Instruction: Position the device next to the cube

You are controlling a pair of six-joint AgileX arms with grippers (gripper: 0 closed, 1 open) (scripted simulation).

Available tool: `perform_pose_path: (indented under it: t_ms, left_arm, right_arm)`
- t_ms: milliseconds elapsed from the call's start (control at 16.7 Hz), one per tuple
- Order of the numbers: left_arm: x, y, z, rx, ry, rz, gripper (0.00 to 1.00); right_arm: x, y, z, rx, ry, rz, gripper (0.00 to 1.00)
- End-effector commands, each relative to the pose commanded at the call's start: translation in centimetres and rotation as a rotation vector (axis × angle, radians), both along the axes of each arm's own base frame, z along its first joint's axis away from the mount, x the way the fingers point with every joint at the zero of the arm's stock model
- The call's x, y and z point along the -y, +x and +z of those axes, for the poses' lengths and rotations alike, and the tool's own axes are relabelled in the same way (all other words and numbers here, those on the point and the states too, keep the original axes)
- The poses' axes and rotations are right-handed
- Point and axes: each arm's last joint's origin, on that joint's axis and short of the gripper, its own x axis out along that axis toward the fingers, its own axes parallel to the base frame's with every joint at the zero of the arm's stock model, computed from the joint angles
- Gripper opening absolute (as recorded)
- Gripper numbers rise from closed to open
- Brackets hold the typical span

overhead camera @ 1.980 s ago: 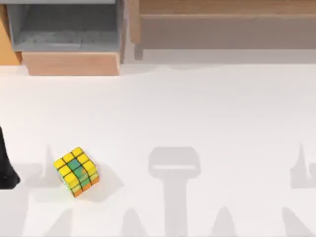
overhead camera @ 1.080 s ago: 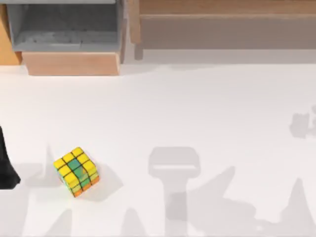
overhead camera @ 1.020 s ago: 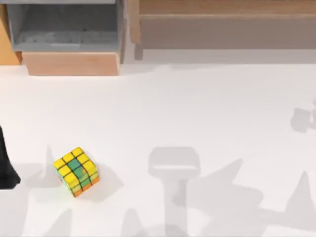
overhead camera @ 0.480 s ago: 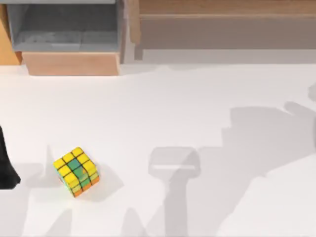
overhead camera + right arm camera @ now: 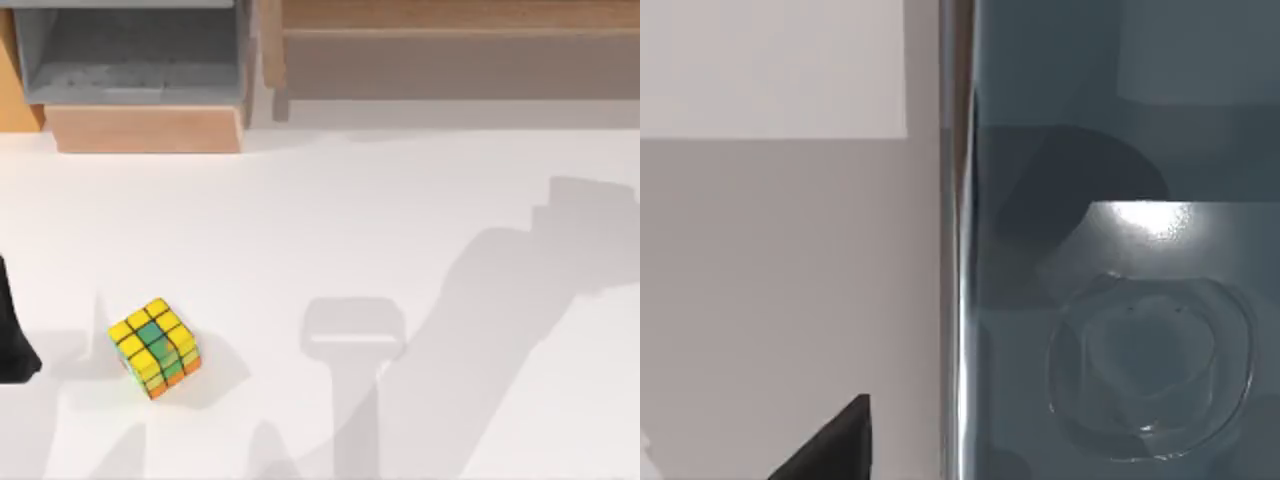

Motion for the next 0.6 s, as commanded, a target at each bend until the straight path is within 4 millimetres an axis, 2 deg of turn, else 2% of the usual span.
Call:
perform_pose_path:
  t_ms: [300,600]
  left_arm:
    - [0.0,0.0,0.0,0.0,0.0,0.0,1.0]
    - [0.0,0.0,0.0,0.0,0.0,0.0,1.0]
  right_arm:
    - [-0.2,0.0,-0.1,0.001,0.0,0.005,1.0]
    - [0.0,0.1,-3.3,0.0,0.0,0.0,1.0]
